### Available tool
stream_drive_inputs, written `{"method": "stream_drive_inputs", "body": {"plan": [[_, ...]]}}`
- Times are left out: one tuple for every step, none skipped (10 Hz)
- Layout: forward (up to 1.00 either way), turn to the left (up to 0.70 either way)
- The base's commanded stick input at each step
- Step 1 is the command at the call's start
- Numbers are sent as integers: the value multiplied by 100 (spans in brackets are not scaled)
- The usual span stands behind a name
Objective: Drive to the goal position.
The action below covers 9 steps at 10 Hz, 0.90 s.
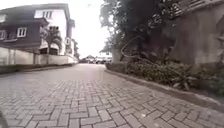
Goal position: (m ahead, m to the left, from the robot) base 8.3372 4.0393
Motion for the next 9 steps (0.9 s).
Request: {"method": "stream_drive_inputs", "body": {"plan": [[70, 0], [70, 0], [70, 0], [70, 0], [70, 0], [70, 0], [70, 0], [70, 0], [70, 0]]}}
